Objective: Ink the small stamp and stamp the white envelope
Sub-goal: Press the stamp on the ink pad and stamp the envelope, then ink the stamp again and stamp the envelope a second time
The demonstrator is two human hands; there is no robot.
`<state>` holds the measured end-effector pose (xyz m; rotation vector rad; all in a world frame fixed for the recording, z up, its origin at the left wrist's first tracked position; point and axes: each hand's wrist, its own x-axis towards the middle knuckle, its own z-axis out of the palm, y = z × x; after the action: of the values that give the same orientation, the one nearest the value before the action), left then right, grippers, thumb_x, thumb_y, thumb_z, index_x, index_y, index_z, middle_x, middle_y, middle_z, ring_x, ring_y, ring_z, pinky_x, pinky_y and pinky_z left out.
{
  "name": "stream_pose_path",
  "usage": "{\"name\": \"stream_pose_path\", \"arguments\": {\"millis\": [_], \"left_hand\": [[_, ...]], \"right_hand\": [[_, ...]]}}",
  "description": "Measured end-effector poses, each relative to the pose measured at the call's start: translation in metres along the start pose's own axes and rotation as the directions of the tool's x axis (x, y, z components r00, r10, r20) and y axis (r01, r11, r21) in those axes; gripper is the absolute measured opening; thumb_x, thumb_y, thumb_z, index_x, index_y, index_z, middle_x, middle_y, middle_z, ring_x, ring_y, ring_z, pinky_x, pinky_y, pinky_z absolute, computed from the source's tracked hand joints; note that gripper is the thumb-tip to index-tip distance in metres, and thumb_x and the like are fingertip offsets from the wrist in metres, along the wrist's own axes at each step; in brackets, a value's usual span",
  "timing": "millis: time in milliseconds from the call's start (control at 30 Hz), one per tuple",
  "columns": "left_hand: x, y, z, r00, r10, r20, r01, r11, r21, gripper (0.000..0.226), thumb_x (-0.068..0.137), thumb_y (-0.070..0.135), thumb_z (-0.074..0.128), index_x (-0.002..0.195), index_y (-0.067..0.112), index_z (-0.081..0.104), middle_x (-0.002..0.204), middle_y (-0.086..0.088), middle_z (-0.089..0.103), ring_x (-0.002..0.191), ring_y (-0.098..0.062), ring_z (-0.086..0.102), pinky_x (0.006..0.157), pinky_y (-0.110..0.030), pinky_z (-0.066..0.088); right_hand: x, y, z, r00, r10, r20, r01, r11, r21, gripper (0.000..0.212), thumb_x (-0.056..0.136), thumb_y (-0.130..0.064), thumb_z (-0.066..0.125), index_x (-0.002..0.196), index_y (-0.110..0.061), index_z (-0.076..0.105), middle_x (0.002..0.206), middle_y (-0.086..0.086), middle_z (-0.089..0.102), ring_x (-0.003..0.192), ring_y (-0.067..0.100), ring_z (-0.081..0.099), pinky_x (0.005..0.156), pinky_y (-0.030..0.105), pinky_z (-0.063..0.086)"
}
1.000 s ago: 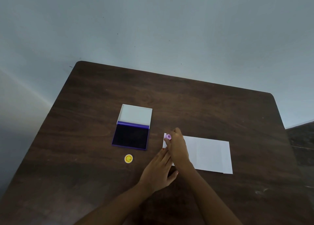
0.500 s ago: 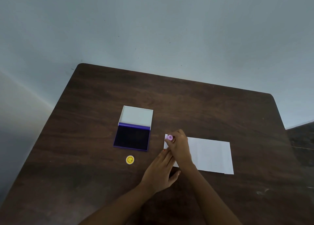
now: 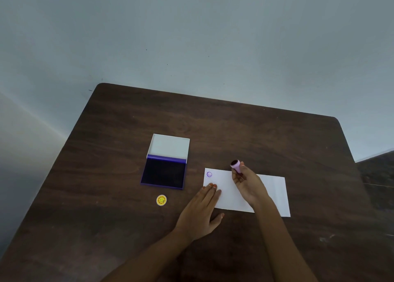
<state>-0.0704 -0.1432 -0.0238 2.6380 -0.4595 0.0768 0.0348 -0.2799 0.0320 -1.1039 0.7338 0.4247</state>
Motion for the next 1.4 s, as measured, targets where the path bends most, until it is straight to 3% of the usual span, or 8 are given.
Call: {"name": "stream_pose_path", "arguments": {"millis": [200, 600, 700, 800, 967, 1067, 1200, 1400], "left_hand": [[0.0, 0.0, 0.001, 1.0, 0.003, 0.005, -0.003, 1.0, 0.021, 0.066, 0.075, 0.045, 0.068, 0.128, 0.01, 0.048, 0.132, -0.01, 0.055, 0.123, -0.022, 0.049, 0.1, -0.035, 0.029], [0.0, -0.001, 0.001, 0.998, -0.008, 0.054, 0.006, 1.0, 0.027, 0.066, 0.08, 0.044, 0.063, 0.131, 0.008, 0.044, 0.137, -0.012, 0.049, 0.127, -0.023, 0.043, 0.103, -0.039, 0.024], [0.001, -0.001, 0.002, 0.999, -0.012, 0.04, 0.011, 1.0, 0.018, 0.066, 0.079, 0.043, 0.065, 0.131, 0.008, 0.044, 0.136, -0.012, 0.05, 0.127, -0.024, 0.044, 0.103, -0.039, 0.024], [0.001, -0.001, 0.003, 0.999, -0.021, 0.034, 0.021, 1.0, -0.006, 0.066, 0.08, 0.042, 0.064, 0.132, 0.008, 0.043, 0.137, -0.012, 0.049, 0.128, -0.024, 0.043, 0.103, -0.04, 0.022], [0.0, -0.001, 0.004, 1.0, 0.0, 0.0, 0.0, 1.0, -0.001, 0.068, 0.074, 0.042, 0.071, 0.128, 0.007, 0.048, 0.132, -0.012, 0.054, 0.123, -0.024, 0.049, 0.1, -0.036, 0.029], [0.0, -0.001, 0.005, 1.0, 0.007, -0.016, -0.007, 1.0, -0.002, 0.067, 0.074, 0.043, 0.07, 0.127, 0.007, 0.05, 0.131, -0.011, 0.055, 0.123, -0.024, 0.049, 0.1, -0.035, 0.03], [0.001, -0.001, 0.004, 0.999, 0.033, -0.028, -0.032, 0.999, 0.022, 0.063, 0.072, 0.045, 0.071, 0.121, 0.007, 0.056, 0.124, -0.01, 0.061, 0.117, -0.022, 0.055, 0.098, -0.031, 0.035], [0.0, -0.002, 0.006, 0.996, 0.053, -0.065, -0.051, 0.998, 0.02, 0.059, 0.077, 0.046, 0.065, 0.121, 0.009, 0.055, 0.125, -0.008, 0.061, 0.118, -0.021, 0.054, 0.1, -0.032, 0.035]], "right_hand": [[0.0, -0.001, -0.009, 0.997, 0.065, 0.038, -0.073, 0.965, 0.251, 0.009, 0.087, -0.004, 0.053, 0.085, -0.006, 0.061, 0.09, 0.01, 0.06, 0.082, 0.016, 0.059, 0.056, 0.017, 0.057], [0.004, 0.001, -0.01, 0.997, 0.071, 0.027, -0.076, 0.965, 0.251, 0.007, 0.087, -0.003, 0.053, 0.086, -0.005, 0.06, 0.091, 0.011, 0.06, 0.082, 0.016, 0.059, 0.055, 0.017, 0.057], [0.006, 0.003, -0.009, 0.999, 0.034, 0.021, -0.037, 0.987, 0.16, 0.011, 0.086, -0.007, 0.055, 0.095, -0.003, 0.062, 0.09, 0.01, 0.062, 0.084, 0.017, 0.06, 0.066, 0.021, 0.057], [0.006, 0.011, -0.006, 0.995, -0.087, -0.047, 0.072, 0.961, -0.267, 0.023, 0.085, -0.02, 0.059, 0.103, -0.007, 0.062, 0.103, 0.01, 0.064, 0.097, 0.021, 0.059, 0.09, 0.032, 0.051], [-0.004, 0.024, 0.012, 0.945, -0.328, 0.012, 0.265, 0.74, -0.618, 0.019, 0.078, -0.028, 0.069, 0.092, -0.016, 0.067, 0.102, 0.004, 0.068, 0.078, 0.013, 0.056, 0.062, 0.017, 0.042], [-0.005, 0.028, 0.024, 0.879, -0.462, 0.113, 0.366, 0.505, -0.781, 0.023, 0.081, -0.021, 0.065, 0.099, -0.006, 0.066, 0.107, 0.012, 0.068, 0.08, 0.011, 0.054, 0.07, 0.018, 0.041], [-0.007, 0.033, 0.034, 0.847, -0.497, 0.19, 0.419, 0.404, -0.813, 0.023, 0.083, -0.016, 0.062, 0.1, -0.001, 0.065, 0.106, 0.017, 0.068, 0.086, 0.018, 0.056, 0.075, 0.02, 0.04], [-0.013, 0.038, 0.052, 0.875, -0.452, 0.171, 0.432, 0.573, -0.697, 0.022, 0.081, -0.017, 0.065, 0.101, -0.008, 0.065, 0.102, 0.009, 0.068, 0.083, 0.012, 0.057, 0.073, 0.017, 0.045]]}}
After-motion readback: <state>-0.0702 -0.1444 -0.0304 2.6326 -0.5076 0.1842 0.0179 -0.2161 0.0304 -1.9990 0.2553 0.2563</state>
